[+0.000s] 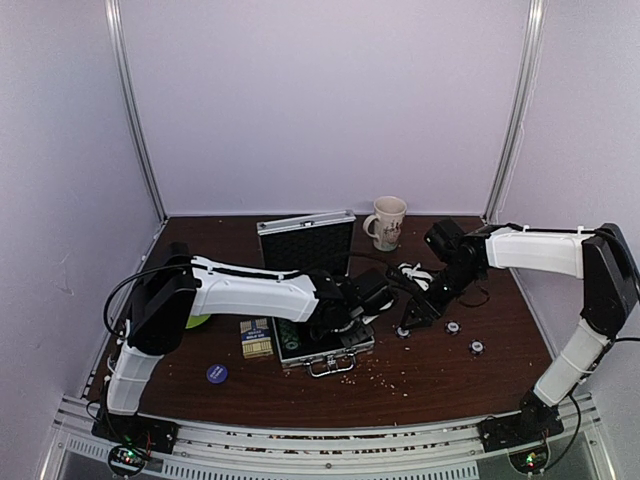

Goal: Pack up texas hold em set

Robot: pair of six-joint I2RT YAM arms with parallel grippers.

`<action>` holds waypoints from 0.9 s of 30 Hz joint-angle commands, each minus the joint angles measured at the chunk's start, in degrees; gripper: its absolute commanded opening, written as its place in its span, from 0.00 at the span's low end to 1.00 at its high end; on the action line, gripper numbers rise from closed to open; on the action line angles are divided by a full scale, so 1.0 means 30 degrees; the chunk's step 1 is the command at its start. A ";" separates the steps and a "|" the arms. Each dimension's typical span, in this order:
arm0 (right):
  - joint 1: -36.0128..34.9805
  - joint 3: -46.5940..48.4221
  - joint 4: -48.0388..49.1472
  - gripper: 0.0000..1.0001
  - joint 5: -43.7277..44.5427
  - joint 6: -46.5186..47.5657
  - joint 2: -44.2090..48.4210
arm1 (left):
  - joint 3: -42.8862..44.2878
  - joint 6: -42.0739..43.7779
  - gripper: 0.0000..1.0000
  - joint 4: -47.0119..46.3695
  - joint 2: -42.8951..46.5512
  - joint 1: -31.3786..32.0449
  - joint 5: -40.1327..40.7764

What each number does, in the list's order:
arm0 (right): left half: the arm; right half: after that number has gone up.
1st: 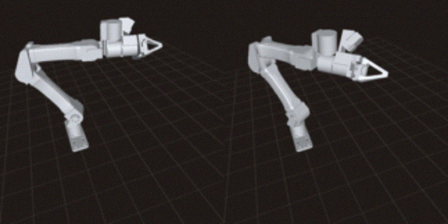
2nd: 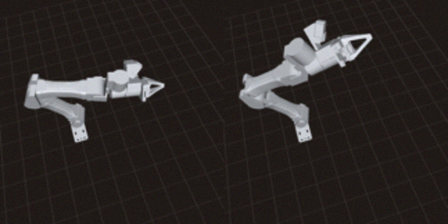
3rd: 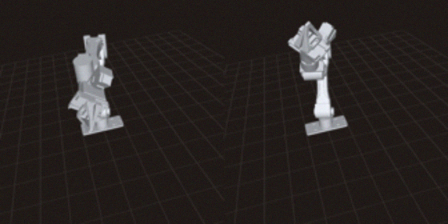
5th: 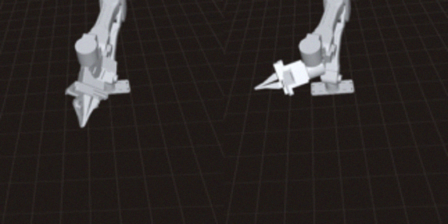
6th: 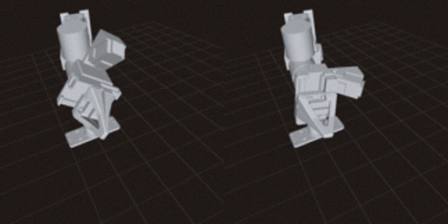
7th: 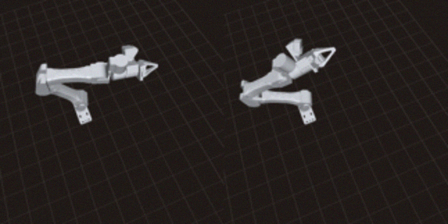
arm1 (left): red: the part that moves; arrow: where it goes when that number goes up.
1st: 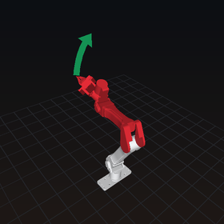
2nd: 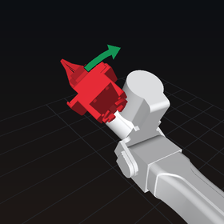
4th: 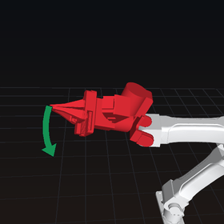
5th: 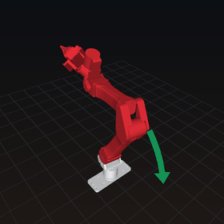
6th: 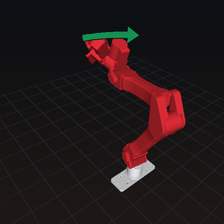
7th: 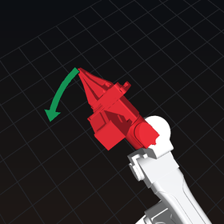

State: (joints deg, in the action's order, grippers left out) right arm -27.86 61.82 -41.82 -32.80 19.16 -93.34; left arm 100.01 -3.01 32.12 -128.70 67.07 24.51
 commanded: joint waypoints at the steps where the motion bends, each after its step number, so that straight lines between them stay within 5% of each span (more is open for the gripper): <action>1: 0.0057 0.0192 -0.0032 0.57 -0.0254 0.0059 -0.0029 | 0.0237 0.0196 0.56 -0.0176 -0.0664 -0.0208 -0.0283; 27: 0.0086 0.0223 -0.0120 0.57 -0.0274 0.0089 0.0054 | -0.2152 -0.0166 0.69 -0.1295 0.2485 -0.1278 -0.2766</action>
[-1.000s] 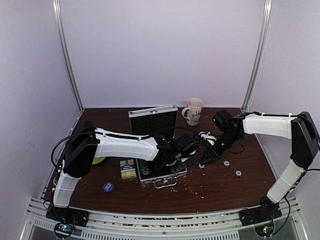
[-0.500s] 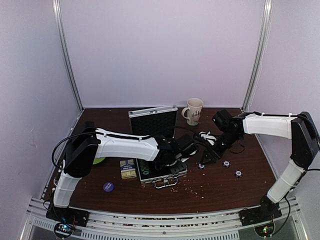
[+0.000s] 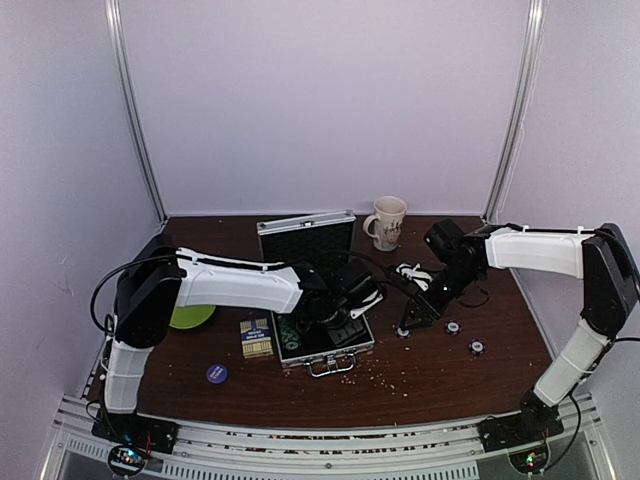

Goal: Pack up texas hold em set

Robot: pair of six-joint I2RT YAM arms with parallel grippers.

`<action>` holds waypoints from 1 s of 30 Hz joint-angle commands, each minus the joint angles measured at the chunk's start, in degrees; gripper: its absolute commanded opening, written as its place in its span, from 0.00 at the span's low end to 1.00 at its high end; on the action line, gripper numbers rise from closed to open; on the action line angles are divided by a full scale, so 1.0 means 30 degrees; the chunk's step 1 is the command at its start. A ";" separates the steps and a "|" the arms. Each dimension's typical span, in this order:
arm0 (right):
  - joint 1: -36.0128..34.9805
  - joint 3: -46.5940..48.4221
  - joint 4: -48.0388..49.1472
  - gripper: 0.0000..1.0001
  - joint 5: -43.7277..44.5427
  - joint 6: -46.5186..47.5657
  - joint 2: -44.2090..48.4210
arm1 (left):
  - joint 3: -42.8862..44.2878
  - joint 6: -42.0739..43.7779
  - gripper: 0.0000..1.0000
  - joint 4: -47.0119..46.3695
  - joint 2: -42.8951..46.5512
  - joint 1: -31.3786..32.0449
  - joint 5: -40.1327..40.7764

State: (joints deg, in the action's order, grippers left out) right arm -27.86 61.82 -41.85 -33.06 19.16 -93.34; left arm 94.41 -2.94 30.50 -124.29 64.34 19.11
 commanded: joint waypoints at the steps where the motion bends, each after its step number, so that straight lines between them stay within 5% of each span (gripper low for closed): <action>1: 0.0083 0.0223 -0.0103 0.57 -0.0218 0.0089 0.0058 | -0.0319 -0.0191 0.69 -0.0799 0.0987 -0.0427 -0.1173; 17: 0.0086 0.0237 -0.0173 0.57 -0.0258 0.0118 -0.0110 | 0.0929 -0.1012 0.71 -0.0882 -0.0745 -0.1486 -0.3498; 18: 0.0072 0.0250 -0.0198 0.57 -0.0281 0.0146 -0.0142 | 0.1005 -0.1067 0.93 -0.0902 -0.0873 -0.1541 -0.3496; 19: 0.0077 0.0255 -0.0202 0.57 -0.0288 0.0147 -0.0168 | 0.1066 -0.1092 0.97 -0.0908 -0.0963 -0.1613 -0.3606; 30: 0.0072 0.0311 -0.0246 0.56 -0.0311 0.0147 -0.0451 | 0.1545 -0.1540 0.97 -0.1003 -0.1796 -0.2175 -0.2303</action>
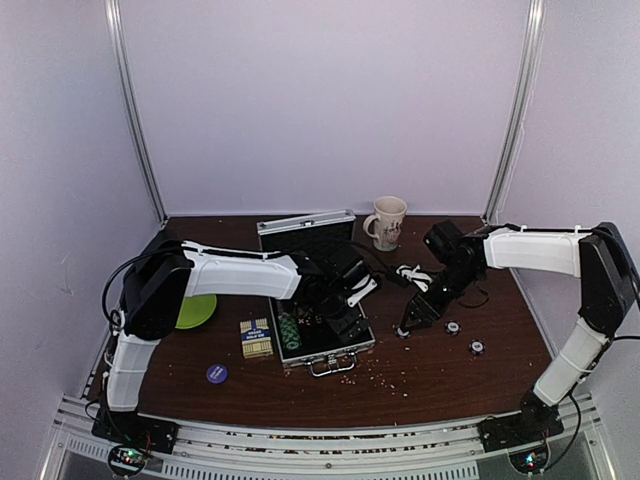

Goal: Pack up texas hold em set

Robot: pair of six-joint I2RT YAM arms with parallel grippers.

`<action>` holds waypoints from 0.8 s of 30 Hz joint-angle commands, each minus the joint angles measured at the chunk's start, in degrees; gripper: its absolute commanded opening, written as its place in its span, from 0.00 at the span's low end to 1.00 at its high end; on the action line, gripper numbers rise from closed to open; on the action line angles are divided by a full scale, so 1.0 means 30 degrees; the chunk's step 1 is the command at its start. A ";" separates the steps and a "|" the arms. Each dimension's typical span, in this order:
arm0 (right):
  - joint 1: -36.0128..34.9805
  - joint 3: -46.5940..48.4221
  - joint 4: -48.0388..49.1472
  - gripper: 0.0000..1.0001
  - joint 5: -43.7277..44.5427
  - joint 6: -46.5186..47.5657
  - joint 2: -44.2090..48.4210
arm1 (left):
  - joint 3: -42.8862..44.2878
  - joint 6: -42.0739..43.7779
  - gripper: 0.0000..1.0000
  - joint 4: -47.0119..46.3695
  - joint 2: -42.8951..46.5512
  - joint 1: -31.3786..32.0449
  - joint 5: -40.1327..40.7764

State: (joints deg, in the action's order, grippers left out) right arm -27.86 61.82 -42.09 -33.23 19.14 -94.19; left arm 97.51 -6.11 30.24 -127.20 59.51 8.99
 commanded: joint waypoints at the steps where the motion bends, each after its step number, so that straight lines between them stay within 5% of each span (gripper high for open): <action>1: 0.0070 0.0314 -0.0180 0.56 -0.0252 0.0155 -0.0186 | 0.0553 -0.0740 0.96 -0.0903 -0.0863 -0.0672 0.1407; 7: 0.0086 0.0335 -0.0204 0.56 -0.0239 0.0155 -0.0222 | 0.1942 -0.1763 0.97 0.0588 -0.1746 -0.0968 0.3422; 11: 0.0086 0.0348 -0.0211 0.56 -0.0198 0.0122 -0.0207 | 0.2147 -0.2384 0.98 0.0363 -0.1955 -0.0968 0.2422; 24: 0.0165 0.0369 -0.0236 0.56 -0.0290 0.0126 -0.0136 | -0.1464 -0.4007 0.92 -0.1459 0.1834 -0.0968 0.4524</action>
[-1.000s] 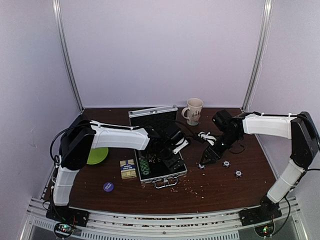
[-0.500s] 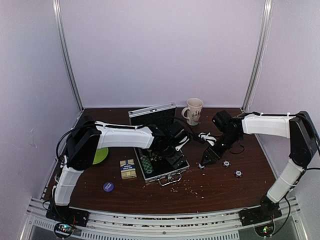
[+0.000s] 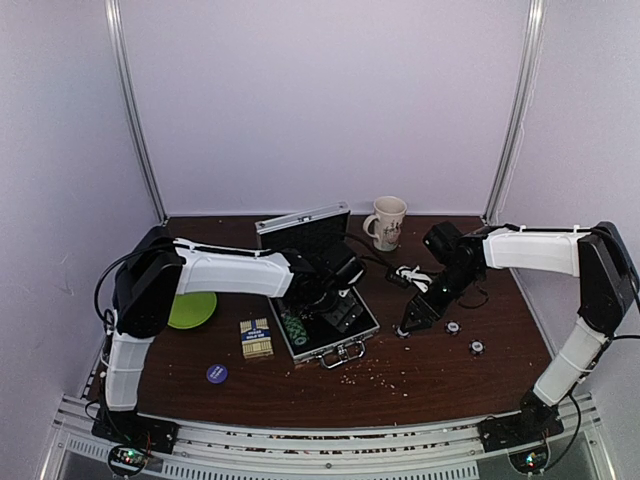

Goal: Pack up texas hold em set

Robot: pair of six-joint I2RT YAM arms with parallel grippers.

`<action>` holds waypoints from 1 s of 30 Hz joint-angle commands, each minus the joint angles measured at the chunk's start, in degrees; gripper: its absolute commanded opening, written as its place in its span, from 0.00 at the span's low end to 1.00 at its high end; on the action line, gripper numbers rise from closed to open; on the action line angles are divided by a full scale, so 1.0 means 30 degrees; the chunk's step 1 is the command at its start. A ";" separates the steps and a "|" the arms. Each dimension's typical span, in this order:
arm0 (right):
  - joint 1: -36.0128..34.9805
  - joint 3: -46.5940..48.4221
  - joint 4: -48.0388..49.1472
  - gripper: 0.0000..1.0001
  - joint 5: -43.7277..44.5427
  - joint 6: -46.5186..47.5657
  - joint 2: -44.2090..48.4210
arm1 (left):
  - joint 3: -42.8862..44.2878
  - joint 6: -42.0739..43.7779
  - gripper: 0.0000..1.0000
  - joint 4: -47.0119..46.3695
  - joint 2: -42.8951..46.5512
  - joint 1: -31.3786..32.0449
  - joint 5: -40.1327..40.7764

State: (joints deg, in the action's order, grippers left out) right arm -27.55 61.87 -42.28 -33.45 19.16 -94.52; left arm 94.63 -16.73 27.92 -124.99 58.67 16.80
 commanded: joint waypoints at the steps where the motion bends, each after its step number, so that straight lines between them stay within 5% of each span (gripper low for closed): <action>1: 0.0071 0.0355 -0.0173 0.56 -0.0217 0.0133 -0.0018 | -0.0520 -0.0444 0.92 -0.0708 0.1139 -0.0691 0.1922; 14: 0.0101 0.0347 -0.0258 0.56 -0.0187 0.0217 0.0082 | 0.0086 -0.0658 0.91 0.0503 0.1253 -0.0651 0.1286; 23: -0.0001 0.1087 -0.0543 0.56 0.4781 0.1694 0.0520 | -0.4604 0.0737 0.98 -0.0628 0.5663 0.0320 0.1063; 30: -0.1539 0.2480 -0.2505 0.58 0.5890 0.2972 -0.1478 | -0.7133 -0.0365 0.97 -0.2427 0.6798 0.0322 -0.0111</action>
State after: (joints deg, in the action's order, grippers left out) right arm -29.12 67.20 -45.47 -19.66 24.62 -95.46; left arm 76.38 -16.19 25.26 -105.91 59.94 18.83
